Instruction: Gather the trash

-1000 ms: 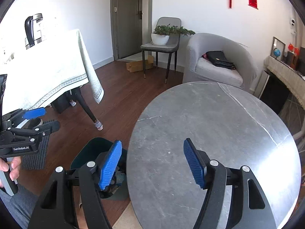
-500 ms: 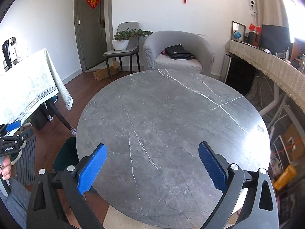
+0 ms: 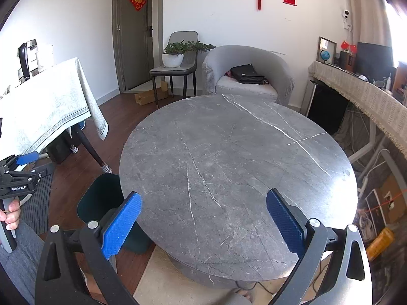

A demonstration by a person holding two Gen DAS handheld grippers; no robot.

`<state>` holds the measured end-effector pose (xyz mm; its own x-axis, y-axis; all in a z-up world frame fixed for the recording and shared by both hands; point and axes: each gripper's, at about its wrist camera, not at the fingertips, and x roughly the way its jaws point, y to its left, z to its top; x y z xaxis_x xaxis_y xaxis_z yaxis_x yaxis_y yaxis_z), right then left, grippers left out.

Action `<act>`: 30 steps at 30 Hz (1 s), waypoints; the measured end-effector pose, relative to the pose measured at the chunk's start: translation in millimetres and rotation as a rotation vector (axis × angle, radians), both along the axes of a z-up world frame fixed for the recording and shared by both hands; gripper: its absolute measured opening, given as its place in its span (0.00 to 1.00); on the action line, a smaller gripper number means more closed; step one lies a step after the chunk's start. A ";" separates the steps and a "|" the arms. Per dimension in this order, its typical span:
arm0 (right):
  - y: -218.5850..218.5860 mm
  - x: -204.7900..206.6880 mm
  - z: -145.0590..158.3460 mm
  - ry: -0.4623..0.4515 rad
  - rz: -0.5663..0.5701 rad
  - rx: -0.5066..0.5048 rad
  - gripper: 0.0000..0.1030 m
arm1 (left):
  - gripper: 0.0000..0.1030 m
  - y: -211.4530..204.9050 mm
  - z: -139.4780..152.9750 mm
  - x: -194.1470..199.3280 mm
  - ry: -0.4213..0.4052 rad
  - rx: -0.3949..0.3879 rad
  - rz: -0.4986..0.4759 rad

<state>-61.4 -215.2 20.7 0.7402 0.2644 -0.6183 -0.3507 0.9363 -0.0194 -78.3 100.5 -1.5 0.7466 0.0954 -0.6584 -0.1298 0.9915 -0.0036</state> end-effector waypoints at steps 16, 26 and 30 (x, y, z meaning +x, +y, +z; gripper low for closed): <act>5.6 0.3 -0.4 0.015 0.028 -0.004 0.96 | 0.95 -1.1 -2.2 0.8 0.011 0.001 0.019; 5.9 -0.3 0.7 0.016 0.032 -0.008 0.96 | 0.95 0.3 -4.3 1.4 0.021 -0.004 0.016; 6.1 0.5 1.6 0.020 0.029 -0.005 0.96 | 0.95 0.8 -5.0 2.9 0.025 -0.002 0.016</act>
<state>-60.9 -209.1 22.3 0.7196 0.2828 -0.6342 -0.3784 0.9255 -0.0166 -75.4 101.3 -6.5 0.7285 0.1057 -0.6768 -0.1458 0.9893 -0.0024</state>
